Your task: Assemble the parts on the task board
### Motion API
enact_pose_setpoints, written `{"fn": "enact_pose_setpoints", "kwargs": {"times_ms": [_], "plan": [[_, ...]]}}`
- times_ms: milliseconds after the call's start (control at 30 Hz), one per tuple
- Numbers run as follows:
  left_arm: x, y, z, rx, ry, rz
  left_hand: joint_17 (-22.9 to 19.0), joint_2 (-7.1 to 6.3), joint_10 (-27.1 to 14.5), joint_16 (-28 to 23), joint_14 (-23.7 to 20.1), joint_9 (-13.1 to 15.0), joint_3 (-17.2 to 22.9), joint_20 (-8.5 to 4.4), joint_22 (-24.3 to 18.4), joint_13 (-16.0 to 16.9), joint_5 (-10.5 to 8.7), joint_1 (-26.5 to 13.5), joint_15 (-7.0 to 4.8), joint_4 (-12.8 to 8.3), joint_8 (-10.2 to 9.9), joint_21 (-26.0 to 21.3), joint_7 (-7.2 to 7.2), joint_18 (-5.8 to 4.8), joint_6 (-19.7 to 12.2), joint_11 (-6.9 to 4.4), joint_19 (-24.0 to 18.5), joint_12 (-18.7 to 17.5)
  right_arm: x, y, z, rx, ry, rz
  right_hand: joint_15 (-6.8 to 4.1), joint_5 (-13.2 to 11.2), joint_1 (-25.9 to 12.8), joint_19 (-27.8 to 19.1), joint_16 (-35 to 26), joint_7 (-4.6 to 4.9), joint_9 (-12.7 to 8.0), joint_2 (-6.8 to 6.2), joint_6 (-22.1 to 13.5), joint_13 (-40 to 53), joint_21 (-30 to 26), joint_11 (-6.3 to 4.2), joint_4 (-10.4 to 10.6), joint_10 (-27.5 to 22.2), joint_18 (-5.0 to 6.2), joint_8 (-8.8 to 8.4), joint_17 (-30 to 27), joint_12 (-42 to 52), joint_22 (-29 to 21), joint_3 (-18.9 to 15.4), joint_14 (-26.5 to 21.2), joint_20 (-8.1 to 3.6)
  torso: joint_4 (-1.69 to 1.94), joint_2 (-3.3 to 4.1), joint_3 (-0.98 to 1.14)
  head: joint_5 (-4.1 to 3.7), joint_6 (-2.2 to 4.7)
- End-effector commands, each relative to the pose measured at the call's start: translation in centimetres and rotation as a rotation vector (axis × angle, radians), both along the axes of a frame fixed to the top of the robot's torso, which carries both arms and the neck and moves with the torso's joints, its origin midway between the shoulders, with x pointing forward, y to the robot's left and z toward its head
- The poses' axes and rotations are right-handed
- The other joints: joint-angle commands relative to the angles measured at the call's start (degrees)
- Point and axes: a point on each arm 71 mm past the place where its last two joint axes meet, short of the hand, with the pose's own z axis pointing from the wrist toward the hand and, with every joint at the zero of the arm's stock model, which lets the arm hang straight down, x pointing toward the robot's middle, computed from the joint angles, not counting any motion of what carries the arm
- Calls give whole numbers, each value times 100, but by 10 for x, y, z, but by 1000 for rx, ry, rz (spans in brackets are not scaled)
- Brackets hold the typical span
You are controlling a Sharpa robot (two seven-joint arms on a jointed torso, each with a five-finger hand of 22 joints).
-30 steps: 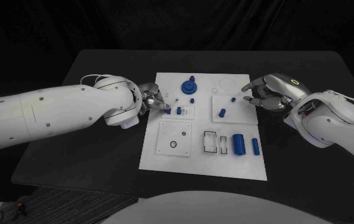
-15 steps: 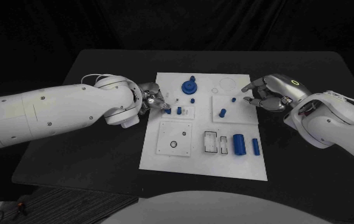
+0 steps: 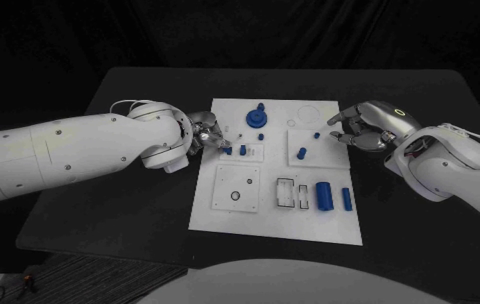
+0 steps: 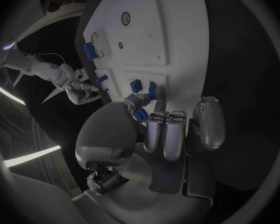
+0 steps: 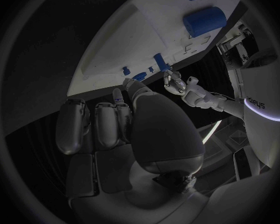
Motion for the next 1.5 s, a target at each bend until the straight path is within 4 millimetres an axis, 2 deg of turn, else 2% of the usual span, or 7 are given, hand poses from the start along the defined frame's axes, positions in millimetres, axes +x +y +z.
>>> {"fn": "enact_pose_setpoints", "kwargs": {"times_ms": [33, 233, 333, 533, 800, 1200, 1500], "plan": [[-2, -3, -2, -3, 15, -32, 1510, 35, 508, 15, 594, 29, 174, -5, 997, 1421, -93, 9, -29, -151, 47, -23, -42, 31, -48, -29, -50, -41, 0, -1, -1, -2, -2, -13, 34, 18, 26, 102, -4, 3, -5, -10, 43, -940, -4, 11, 3, 36, -35, -18, -10, -18, 1083, 17, 253, 56, -2, 2, 1, 3, -1], [-3, -4, -3, 1, 25, -43, 1510, 7, 502, 15, 594, 47, 144, -4, 996, 1416, -234, 8, -28, -131, 65, -29, -43, 32, -70, -28, -55, -46, 0, -1, -1, -2, -1, -14, 34, 18, 26, 102, -4, 3, -5, -10, 43, -940, -4, 11, 3, 36, -35, -18, -10, -18, 1083, 17, 253, 56, 3, 3, 1, 3, -1], [-4, -4, -3, 0, 25, -46, 1510, 2, 499, 15, 594, 37, 2, 1, 994, 1413, -888, -83, -26, 70, 79, -46, -59, 33, -83, -32, -62, -49, 0, -1, -1, -2, -1, -14, 34, 18, 26, 102, -4, 3, -5, -10, 43, -940, -4, 11, 3, 36, -35, -18, -10, -18, 1083, 17, 253, 56, 4, 5, 2, 4, -1], [-4, -4, -3, 1, 27, -49, 1510, -59, 477, 15, 594, -44, -477, 11, 986, 1397, -1271, -313, -9, 518, 55, -84, -42, 39, -52, -11, -88, -68, 0, -1, -2, -3, 0, -14, 34, 18, 26, 102, -4, 3, -5, -10, 43, -940, -4, 11, 3, 36, -35, -18, -10, -18, 1083, 17, 253, 56, 3, 4, 0, 11, -1], [-3, -3, -3, 3, 29, -47, 1510, -30, 472, 15, 594, -105, -1002, 32, 982, 1395, -1428, -518, 11, 1064, 44, -102, -18, 43, -13, 11, -100, -69, -1, -1, -2, -3, 1, -14, 34, 18, 26, 102, -4, 3, -5, -10, 43, -940, -4, 11, 3, 36, -35, -18, -10, -18, 1083, 17, 253, 56, 4, 4, 0, 9, -1], [-3, 0, -5, 26, 47, -37, 1510, 267, 552, 15, 594, 764, -1741, 4, 1020, 1457, -1404, -751, -28, 1383, 873, 20, -78, 17, -257, -35, 0, 8, -1, -2, -2, -3, 1, -14, 35, 19, 23, 100, -1, 4, -8, -15, 46, -943, -9, 12, -6, 37, -34, -21, -9, -21, 1082, 36, 254, 57, -5, -1, 1, 10, -1], [-2, 1, -4, 15, 33, -28, 1510, 472, 561, 15, 594, 1117, -2484, -19, 1030, 1463, -1975, -1433, -46, 1393, 1211, 53, -91, 9, -354, -50, 39, 15, 0, -2, -2, -3, -1, -16, 35, 19, 23, 100, -1, 4, -8, -15, 46, -943, -9, 12, -6, 37, -34, -21, -9, -21, 1082, 36, 254, 57, -2, -1, 1, 14, -1]]}}
